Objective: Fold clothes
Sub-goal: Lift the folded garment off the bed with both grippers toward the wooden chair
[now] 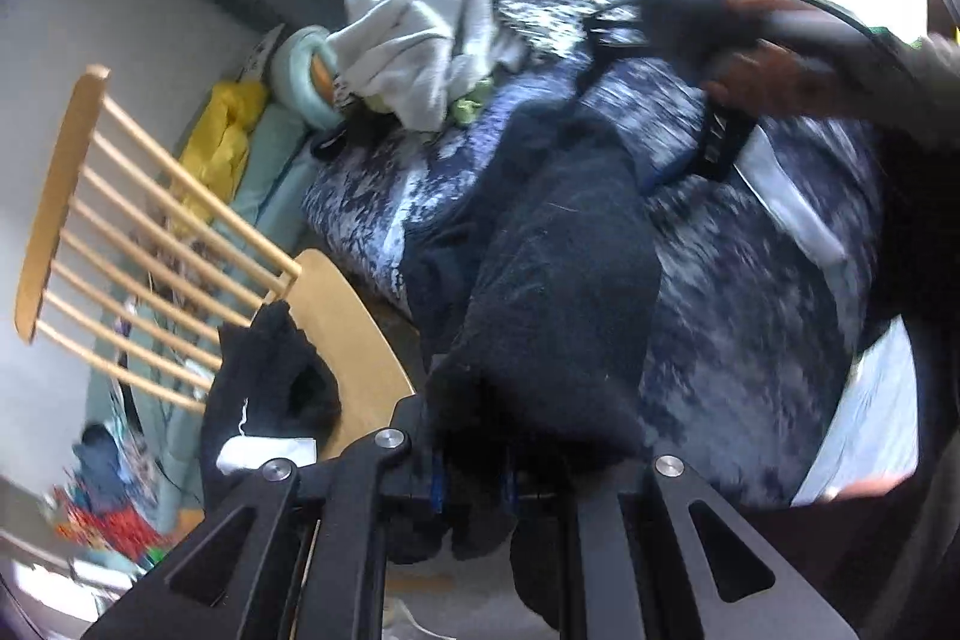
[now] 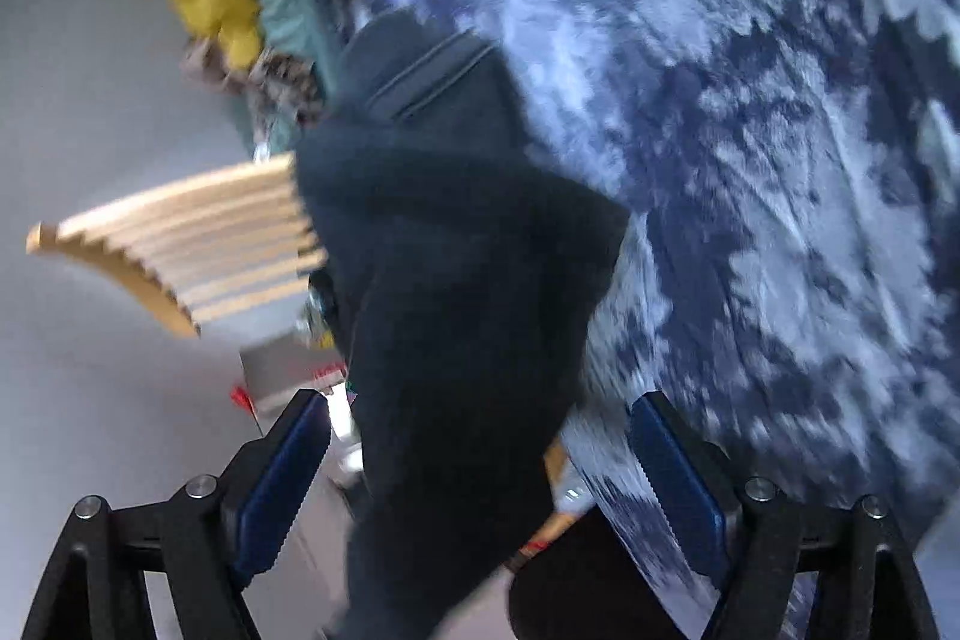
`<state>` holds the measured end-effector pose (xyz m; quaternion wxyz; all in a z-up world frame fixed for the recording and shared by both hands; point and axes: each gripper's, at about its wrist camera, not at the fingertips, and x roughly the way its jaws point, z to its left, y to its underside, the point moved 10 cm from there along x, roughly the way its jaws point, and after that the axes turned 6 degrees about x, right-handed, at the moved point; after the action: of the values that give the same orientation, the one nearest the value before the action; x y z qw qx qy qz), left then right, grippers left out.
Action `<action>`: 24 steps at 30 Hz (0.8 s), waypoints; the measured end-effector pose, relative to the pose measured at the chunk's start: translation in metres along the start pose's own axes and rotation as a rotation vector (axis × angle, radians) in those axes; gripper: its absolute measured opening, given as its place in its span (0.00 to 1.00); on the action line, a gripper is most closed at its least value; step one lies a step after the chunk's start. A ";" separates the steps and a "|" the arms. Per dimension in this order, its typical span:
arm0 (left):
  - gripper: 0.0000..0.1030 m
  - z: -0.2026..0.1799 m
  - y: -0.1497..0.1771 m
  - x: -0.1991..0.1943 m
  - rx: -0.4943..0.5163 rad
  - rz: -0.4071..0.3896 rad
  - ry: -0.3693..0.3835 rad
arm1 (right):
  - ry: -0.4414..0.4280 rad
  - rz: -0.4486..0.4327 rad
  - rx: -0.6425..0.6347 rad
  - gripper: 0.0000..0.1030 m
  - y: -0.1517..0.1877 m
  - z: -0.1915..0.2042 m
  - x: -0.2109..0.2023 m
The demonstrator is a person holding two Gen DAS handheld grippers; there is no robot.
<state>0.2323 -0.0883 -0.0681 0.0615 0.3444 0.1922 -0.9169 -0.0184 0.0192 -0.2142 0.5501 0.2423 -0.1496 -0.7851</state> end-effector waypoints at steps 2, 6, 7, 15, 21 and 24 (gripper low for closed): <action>0.13 -0.005 0.002 -0.003 0.017 -0.008 0.015 | -0.013 -0.027 0.010 0.83 -0.009 0.007 0.006; 0.13 -0.010 0.005 -0.009 0.040 -0.026 0.023 | 0.045 -0.083 -0.056 0.63 -0.022 0.027 0.011; 0.13 -0.010 0.005 -0.010 0.040 -0.028 0.026 | 0.082 -0.088 -0.095 0.33 -0.022 0.032 0.009; 0.14 0.040 0.013 -0.030 -0.105 -0.104 0.026 | 0.079 -0.126 -0.307 0.09 0.020 0.105 -0.022; 0.14 0.126 0.043 -0.049 -0.510 -0.198 0.160 | 0.107 -0.128 -0.474 0.09 0.078 0.193 -0.004; 0.14 0.169 0.075 -0.054 -0.740 -0.207 0.223 | 0.136 -0.116 -0.526 0.09 0.100 0.218 0.029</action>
<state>0.1883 -0.2254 0.0602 0.0675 0.3752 0.5486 -0.7441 -0.0657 -0.0500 0.0122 0.5569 0.1515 0.1105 -0.8092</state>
